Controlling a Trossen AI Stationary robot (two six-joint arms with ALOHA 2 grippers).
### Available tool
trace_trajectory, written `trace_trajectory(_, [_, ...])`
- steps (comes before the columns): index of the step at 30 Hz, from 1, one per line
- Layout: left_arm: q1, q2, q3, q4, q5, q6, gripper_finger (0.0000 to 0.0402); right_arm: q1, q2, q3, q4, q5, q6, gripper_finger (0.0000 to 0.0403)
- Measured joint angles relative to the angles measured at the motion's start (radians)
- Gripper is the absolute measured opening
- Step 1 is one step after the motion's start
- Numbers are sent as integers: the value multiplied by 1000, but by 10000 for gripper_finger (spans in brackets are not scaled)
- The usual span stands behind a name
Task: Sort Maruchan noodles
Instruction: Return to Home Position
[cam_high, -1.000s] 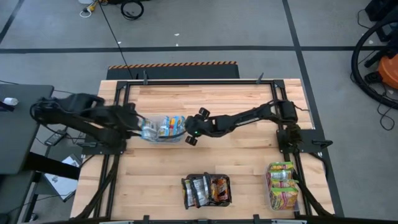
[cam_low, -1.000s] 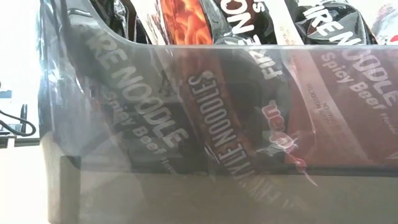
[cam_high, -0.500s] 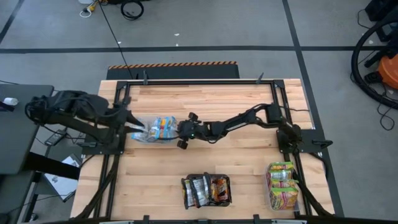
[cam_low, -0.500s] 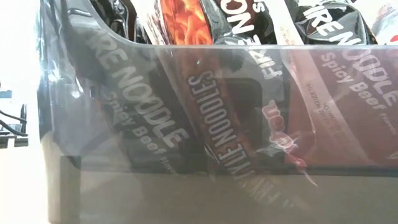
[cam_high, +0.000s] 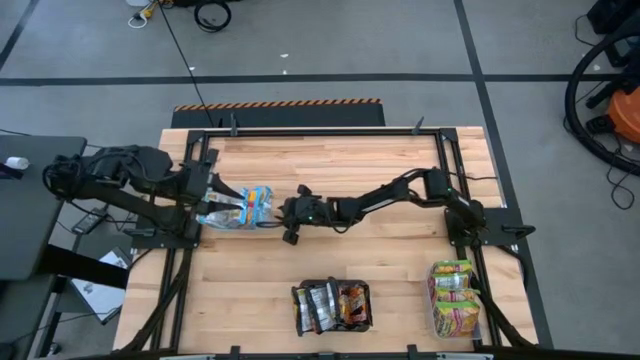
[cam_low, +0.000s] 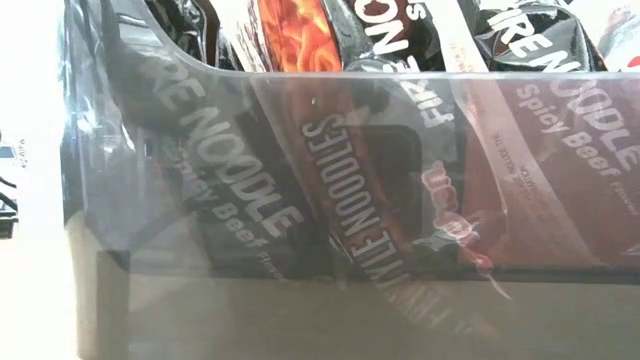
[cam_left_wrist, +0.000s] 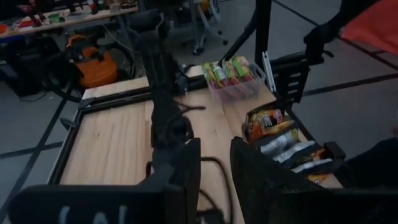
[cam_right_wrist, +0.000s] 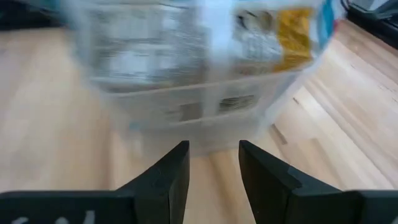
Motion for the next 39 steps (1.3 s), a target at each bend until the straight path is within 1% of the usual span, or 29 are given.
trace_trajectory(3, [0,-19,-62,52,0,0,93,23,-64,-3,-126,2,-12,144])
trace_trajectory(5, [1,-41,-134,112,-1,1,93,39,-117,-38,-143,2,-43,144])
trace_trajectory(8, [13,-86,-257,210,-7,4,93,61,-218,-152,-71,-2,-70,139])
trace_trajectory(12, [33,-144,-438,400,-10,7,93,78,-393,-390,98,-37,-79,125])
trace_trajectory(14, [42,-171,-517,498,-10,19,93,83,-503,-525,206,-68,-81,115])
trace_trajectory(17, [53,-202,-605,583,-10,23,93,91,-694,-727,319,-104,-81,95])
trace_trajectory(20, [61,-243,-667,611,-10,24,93,103,-909,-903,335,-107,-81,73])
trace_trajectory(22, [69,-277,-715,627,-11,30,93,105,-1054,-1002,333,-89,-79,62])
trace_trajectory(25, [86,-329,-804,707,-26,36,93,104,-1253,-1127,338,-74,-37,51])
trace_trajectory(27, [101,-358,-879,802,-30,46,93,104,-1364,-1200,340,-75,1,48])
trace_trajectory(29, [118,-377,-950,896,-30,45,93,105,-1454,-1256,342,-75,40,48])
trace_trajectory(31, [133,-395,-1002,949,-30,40,93,106,-1532,-1309,331,-86,136,48])
trace_trajectory(32, [139,-406,-1019,962,-35,32,93,107,-1564,-1333,332,-95,153,48])
trace_trajectory(35, [154,-447,-1050,936,-69,-12,93,107,-1668,-1394,329,-106,123,48])
trace_trajectory(39, [155,-540,-1056,840,-62,-16,93,107,-1806,-1393,163,-135,80,48])
